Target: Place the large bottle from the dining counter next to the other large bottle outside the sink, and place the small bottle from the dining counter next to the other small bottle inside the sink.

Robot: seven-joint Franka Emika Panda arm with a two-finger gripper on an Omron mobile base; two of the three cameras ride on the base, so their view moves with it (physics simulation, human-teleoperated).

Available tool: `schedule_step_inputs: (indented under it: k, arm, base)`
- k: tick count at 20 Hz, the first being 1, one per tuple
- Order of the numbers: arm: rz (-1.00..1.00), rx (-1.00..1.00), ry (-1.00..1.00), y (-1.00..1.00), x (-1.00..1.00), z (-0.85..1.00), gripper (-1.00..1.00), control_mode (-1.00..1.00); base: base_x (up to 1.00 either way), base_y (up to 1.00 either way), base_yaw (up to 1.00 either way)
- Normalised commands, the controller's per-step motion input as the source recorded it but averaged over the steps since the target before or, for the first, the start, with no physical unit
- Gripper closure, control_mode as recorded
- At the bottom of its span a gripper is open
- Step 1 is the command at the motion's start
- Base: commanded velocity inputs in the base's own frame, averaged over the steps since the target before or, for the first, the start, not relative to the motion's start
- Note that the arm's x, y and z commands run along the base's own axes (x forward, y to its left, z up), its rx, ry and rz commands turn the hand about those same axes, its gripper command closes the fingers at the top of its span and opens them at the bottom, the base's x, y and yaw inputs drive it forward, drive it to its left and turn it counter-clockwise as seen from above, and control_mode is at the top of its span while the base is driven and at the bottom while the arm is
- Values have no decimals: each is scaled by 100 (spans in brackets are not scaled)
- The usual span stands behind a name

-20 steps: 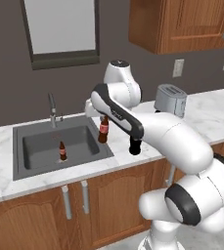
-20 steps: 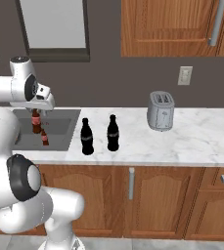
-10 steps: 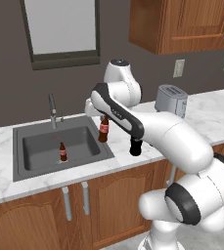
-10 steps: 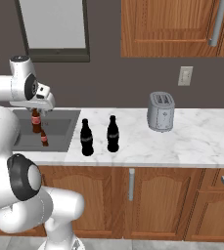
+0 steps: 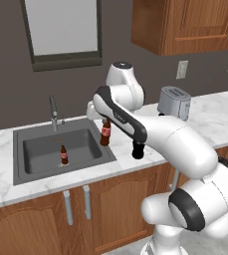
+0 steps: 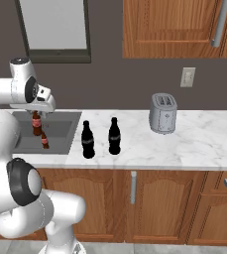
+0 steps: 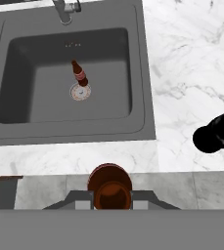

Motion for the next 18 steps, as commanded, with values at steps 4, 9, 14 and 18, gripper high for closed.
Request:
schedule_step_inputs:
  k: [4, 9, 14, 18]
  arm:
    - [-1, 0, 0, 21, 9, 0, 100, -100]
    - [0, 0, 0, 39, 38, 0, 100, -100]
    - [0, -1, 0, 21, 67, -5, 100, -100]
    - [0, -2, 0, 0, 39, -25, 100, -100]
  base:
    - [0, 0, 0]
    - [0, 0, 0]
    - [0, 0, 0]
    - [0, 0, 0]
